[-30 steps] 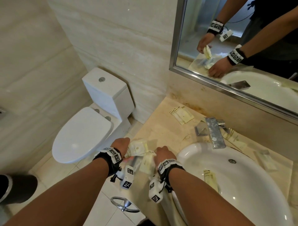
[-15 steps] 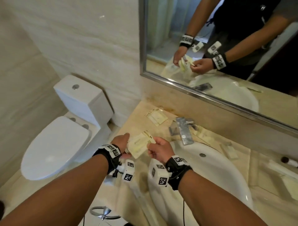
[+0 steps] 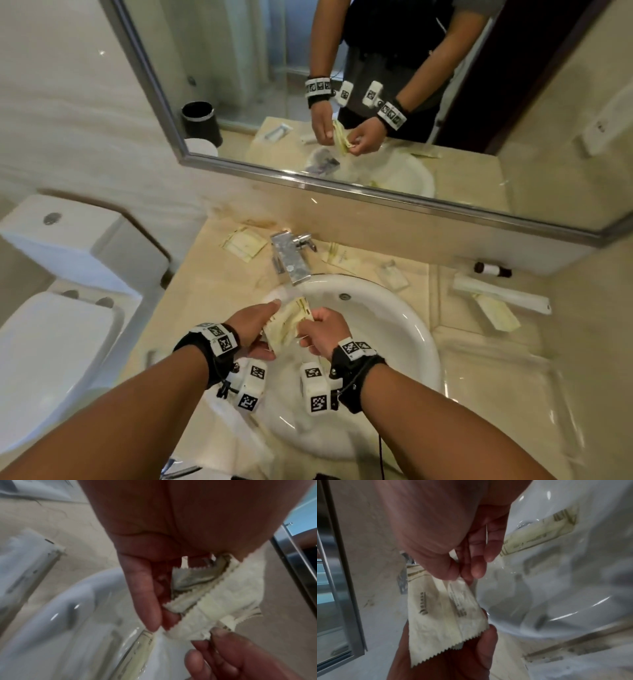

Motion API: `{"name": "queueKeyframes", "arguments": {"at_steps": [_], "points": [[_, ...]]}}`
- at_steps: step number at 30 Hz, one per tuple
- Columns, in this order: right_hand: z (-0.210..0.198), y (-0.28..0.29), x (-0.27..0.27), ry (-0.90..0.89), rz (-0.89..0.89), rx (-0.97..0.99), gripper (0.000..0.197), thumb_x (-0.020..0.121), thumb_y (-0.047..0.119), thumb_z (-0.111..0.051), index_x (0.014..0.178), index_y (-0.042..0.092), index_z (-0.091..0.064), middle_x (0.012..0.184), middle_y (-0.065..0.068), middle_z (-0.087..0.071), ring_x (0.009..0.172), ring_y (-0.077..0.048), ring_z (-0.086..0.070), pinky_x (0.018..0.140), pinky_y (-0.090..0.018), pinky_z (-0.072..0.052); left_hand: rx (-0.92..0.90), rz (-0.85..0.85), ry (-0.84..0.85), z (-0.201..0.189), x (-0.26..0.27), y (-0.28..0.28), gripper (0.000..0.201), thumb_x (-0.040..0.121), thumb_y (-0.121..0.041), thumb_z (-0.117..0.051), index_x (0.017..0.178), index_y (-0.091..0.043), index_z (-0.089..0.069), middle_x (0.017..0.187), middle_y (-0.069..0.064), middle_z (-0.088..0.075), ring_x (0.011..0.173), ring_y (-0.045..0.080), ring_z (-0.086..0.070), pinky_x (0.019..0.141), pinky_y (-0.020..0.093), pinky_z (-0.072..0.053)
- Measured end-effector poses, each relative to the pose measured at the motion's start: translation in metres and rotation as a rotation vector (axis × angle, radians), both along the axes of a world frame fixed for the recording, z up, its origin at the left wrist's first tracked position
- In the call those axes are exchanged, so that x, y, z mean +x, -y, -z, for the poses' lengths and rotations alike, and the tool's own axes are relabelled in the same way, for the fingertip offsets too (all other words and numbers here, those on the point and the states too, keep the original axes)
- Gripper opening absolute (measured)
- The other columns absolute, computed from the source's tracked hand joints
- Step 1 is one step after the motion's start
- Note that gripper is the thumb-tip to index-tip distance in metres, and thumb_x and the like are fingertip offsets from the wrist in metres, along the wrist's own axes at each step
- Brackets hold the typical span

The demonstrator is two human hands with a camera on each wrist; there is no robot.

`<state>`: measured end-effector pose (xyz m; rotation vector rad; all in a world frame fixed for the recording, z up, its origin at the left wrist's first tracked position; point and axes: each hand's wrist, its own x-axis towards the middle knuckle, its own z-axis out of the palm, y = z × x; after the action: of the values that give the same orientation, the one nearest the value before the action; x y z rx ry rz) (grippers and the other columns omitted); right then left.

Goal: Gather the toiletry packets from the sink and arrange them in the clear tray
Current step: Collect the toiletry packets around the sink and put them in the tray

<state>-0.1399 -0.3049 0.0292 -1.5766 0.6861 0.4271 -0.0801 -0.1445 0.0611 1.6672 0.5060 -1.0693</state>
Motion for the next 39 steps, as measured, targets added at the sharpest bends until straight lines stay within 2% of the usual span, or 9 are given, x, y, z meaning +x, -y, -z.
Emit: {"name": "queueKeyframes", "arguments": {"at_steps": [5,7,10,14,17,22,29,33,39], "points": [[-0.008,0.035,-0.03,0.012,0.023,-0.071,0.017,0.077,0.025,-0.067,0.091,0.017,-0.067,0.077,-0.003,-0.075,0.06,-0.011,-0.068,0.055,-0.026,-0.051,-0.064,0.182,-0.013,-0.003,-0.024,0.037,0.058,0.079,-0.062,-0.069,0.114,-0.016,-0.063,0.105,0.01,-0.067,0.093,0.029,-0.067,0.068,0.038,-0.059],[-0.008,0.051,-0.039,0.002,0.036,-0.077,0.015,0.076,0.023,-0.067,0.089,0.015,-0.067,0.071,-0.003,-0.073,0.059,-0.012,-0.068,0.054,-0.027,-0.05,-0.068,0.255,0.021,-0.003,-0.029,0.051,0.062,0.068,-0.047,-0.084,0.114,-0.013,-0.059,0.1,0.015,-0.064,0.089,0.032,-0.068,0.067,0.042,-0.06],[-0.009,0.08,-0.055,-0.001,0.023,-0.159,0.014,0.07,0.026,-0.066,0.081,0.018,-0.063,0.071,0.0,-0.071,0.063,-0.015,-0.066,0.059,-0.036,-0.053,-0.034,0.342,0.095,-0.007,-0.039,0.08,0.039,0.076,-0.016,-0.074,0.111,-0.009,-0.057,0.097,0.021,-0.069,0.084,0.036,-0.071,0.074,0.051,-0.06],[-0.019,0.124,-0.087,0.079,-0.087,-0.387,0.064,0.077,0.028,-0.065,0.137,0.036,-0.045,0.136,0.005,-0.042,0.111,-0.015,-0.053,0.08,-0.024,-0.048,0.0,0.509,0.178,-0.009,-0.049,0.127,0.026,0.083,-0.008,-0.066,0.108,-0.011,-0.057,0.096,0.022,-0.07,0.083,0.036,-0.073,0.071,0.048,-0.061],[-0.024,0.15,-0.11,0.175,-0.207,-0.42,0.086,0.083,0.014,-0.061,0.153,0.045,-0.021,0.154,0.012,-0.02,0.138,-0.011,-0.032,0.104,-0.021,-0.035,0.007,0.637,0.209,-0.008,-0.06,0.164,0.018,0.083,-0.008,-0.068,0.1,-0.009,-0.061,0.085,0.015,-0.067,0.074,0.028,-0.067,0.065,0.042,-0.06],[-0.02,0.189,-0.146,0.183,-0.158,-0.451,0.062,0.082,0.025,-0.066,0.139,0.041,-0.049,0.142,0.005,-0.04,0.126,-0.014,-0.048,0.106,-0.026,-0.04,-0.048,0.711,0.229,-0.001,-0.084,0.218,0.009,0.089,-0.01,-0.065,0.097,-0.01,-0.062,0.084,0.013,-0.07,0.075,0.026,-0.069,0.071,0.044,-0.061],[-0.02,0.232,-0.185,0.027,-0.246,-0.711,0.09,0.068,0.048,-0.07,0.143,0.055,-0.019,0.142,0.013,-0.029,0.102,-0.017,-0.061,0.086,-0.032,-0.053,-0.187,0.719,0.189,0.005,-0.106,0.265,0.017,0.095,-0.015,-0.061,0.112,-0.012,-0.062,0.09,0.013,-0.074,0.074,0.023,-0.071,0.067,0.037,-0.058],[-0.019,0.246,-0.194,-0.009,-0.209,-0.845,0.077,0.077,0.041,-0.07,0.143,0.045,-0.029,0.134,0.003,-0.041,0.096,-0.023,-0.063,0.084,-0.039,-0.055,-0.219,0.736,0.204,0.006,-0.117,0.285,0.024,0.092,-0.017,-0.065,0.115,-0.014,-0.059,0.095,0.012,-0.074,0.077,0.023,-0.072,0.076,0.044,-0.058],[-0.017,0.267,-0.197,-0.092,-0.23,-0.825,0.079,0.077,0.036,-0.074,0.144,0.038,-0.033,0.132,0.001,-0.043,0.098,-0.023,-0.062,0.083,-0.036,-0.055,-0.072,1.046,0.526,0.004,-0.126,0.31,0.091,0.069,-0.027,-0.087,0.139,-0.04,-0.03,0.11,0.006,-0.062,0.078,0.022,-0.066,0.067,0.039,-0.06]]}}
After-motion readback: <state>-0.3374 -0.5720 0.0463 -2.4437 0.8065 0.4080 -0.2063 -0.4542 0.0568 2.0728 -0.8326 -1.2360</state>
